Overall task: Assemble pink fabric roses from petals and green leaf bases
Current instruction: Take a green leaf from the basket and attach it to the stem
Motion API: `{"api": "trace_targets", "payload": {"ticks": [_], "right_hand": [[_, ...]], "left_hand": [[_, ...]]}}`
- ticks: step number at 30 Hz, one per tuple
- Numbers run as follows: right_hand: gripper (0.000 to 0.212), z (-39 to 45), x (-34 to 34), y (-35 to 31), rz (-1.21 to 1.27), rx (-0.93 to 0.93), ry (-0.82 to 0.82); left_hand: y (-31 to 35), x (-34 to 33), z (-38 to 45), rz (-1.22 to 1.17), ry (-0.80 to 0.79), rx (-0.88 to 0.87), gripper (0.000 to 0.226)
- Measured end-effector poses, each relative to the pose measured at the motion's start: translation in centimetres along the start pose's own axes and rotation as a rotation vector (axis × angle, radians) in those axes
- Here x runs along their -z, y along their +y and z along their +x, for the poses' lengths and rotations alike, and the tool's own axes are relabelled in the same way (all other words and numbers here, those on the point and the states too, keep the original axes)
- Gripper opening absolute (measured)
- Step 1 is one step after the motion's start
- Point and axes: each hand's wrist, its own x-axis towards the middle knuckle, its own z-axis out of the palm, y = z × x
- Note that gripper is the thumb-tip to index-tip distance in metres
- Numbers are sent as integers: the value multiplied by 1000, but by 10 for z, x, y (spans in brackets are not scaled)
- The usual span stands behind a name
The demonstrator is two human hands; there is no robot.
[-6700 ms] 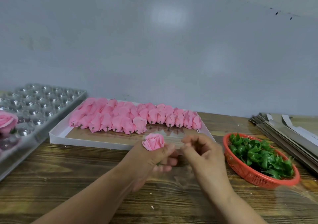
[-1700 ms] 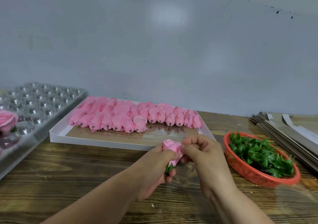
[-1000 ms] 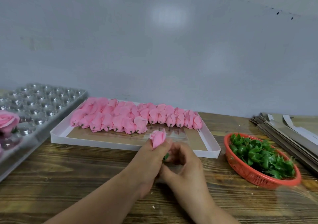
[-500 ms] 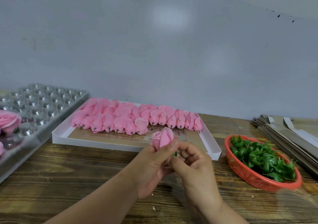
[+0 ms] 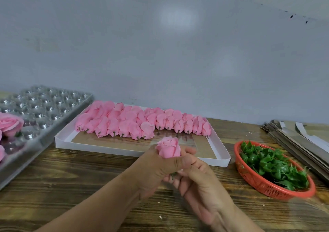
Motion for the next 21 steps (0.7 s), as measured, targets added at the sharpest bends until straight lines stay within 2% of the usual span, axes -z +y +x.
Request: {"api": "trace_targets", "payload": {"ticks": [4, 6, 8, 10, 13, 15, 18, 21], "right_hand": [[20, 2, 2, 3, -118, 7, 113], [9, 3, 6, 0, -217, 20, 243], [21, 5, 12, -4, -289, 42, 356], [29, 6, 15, -6, -320, -5, 397], [20, 5, 10, -1, -276, -143, 271], [13, 4, 9, 1, -222, -133, 185], [23, 4, 14, 2, -142, -72, 115], [28, 3, 13, 4, -94, -37, 73]], "left_hand": [[-3, 0, 1, 36, 133, -9, 35], [-3, 0, 1, 95, 184, -62, 36], [-3, -1, 0, 132, 208, -106, 41], [-4, -3, -1, 123, 227, -102, 44], [-5, -4, -2, 85, 203, -61, 48], [-7, -3, -2, 75, 168, -48, 45], [-6, -3, -2, 83, 136, -38, 35], [-7, -3, -3, 117, 133, -59, 36]]}}
